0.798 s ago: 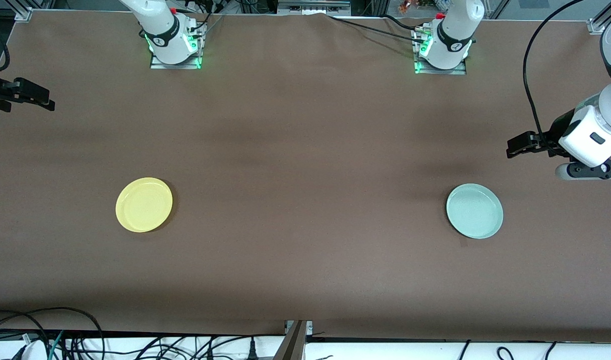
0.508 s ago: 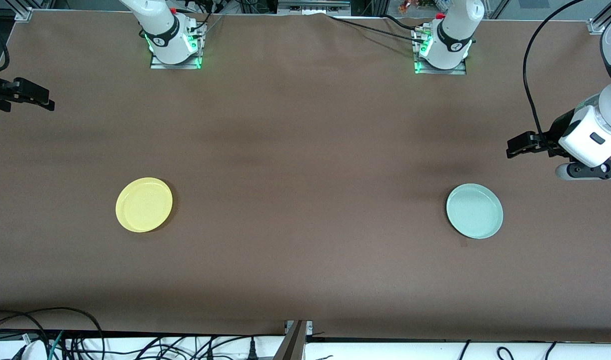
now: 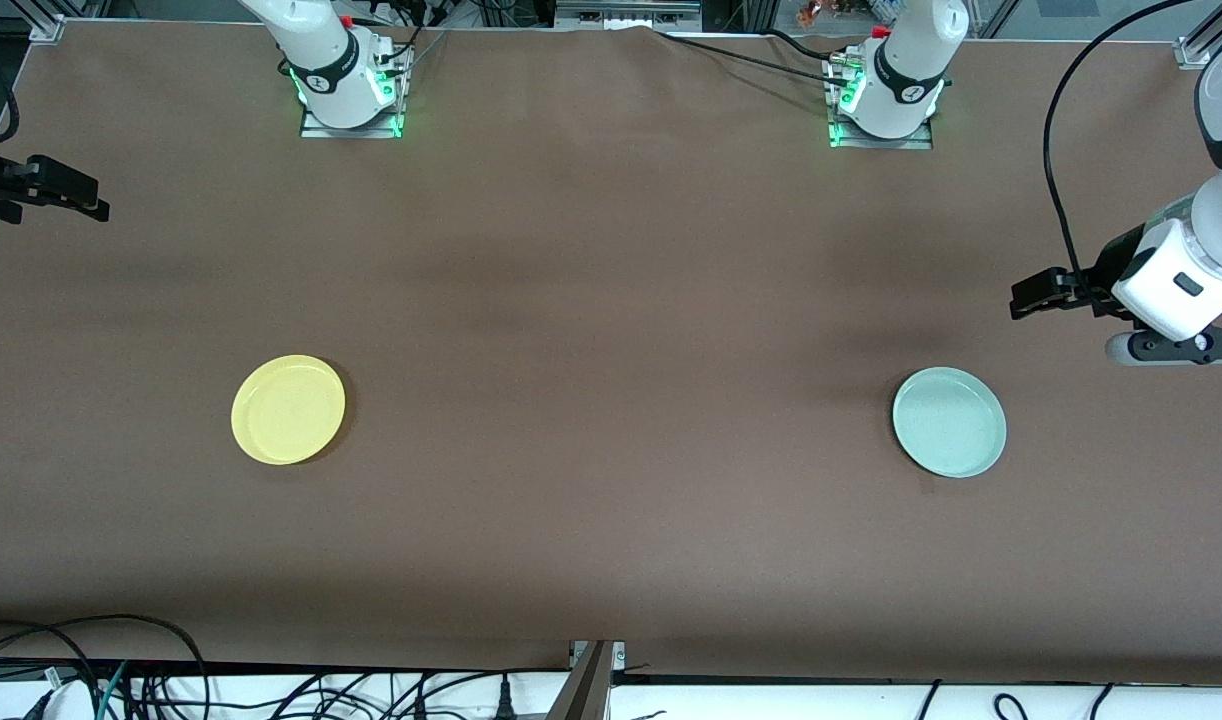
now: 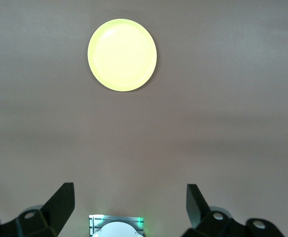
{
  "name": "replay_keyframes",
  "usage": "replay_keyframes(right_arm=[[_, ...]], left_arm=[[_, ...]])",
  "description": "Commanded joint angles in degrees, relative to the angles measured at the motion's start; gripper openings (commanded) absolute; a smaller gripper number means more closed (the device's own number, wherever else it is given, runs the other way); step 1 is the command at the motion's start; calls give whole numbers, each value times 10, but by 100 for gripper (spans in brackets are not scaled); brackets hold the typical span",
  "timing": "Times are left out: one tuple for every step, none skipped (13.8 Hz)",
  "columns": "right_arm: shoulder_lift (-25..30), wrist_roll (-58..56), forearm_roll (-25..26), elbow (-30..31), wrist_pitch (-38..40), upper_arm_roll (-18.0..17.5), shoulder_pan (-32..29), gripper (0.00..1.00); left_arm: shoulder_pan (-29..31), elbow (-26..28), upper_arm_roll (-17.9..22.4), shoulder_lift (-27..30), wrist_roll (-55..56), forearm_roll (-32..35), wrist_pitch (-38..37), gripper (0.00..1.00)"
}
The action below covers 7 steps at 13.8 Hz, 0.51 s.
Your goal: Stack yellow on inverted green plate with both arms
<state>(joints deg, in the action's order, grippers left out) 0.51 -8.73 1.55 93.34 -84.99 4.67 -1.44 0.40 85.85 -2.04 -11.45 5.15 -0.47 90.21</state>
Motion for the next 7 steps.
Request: replay_keyframes(right_arm=[[2,6,1,-7,9,-2,-2,100],[2,6,1,-7,10,-2,-2,100],[2,6,1,-7,11,-2,-2,100],[2,6,1,-7,11,-2,-2,100],[2,6,0,-7,11,-2,-2,100],[3,6,1,-7,12,-2,-2,100],[3,6,1,-7,11,-2,-2,100]], left_arm=[[23,-11,2,-18,-11,-12,0,100],[29,-11,2,-28,-30,-11,1,100],[42,-11,2,-42,-65,-15,4,100],[56,-11,2,-61,-98,-16,19,100],[65,-11,1,-77,-110,-17,41,100],[77,-10,1,-92,-113,-24,59,100],[90,-10,1,-110,-125,-26,66,100]])
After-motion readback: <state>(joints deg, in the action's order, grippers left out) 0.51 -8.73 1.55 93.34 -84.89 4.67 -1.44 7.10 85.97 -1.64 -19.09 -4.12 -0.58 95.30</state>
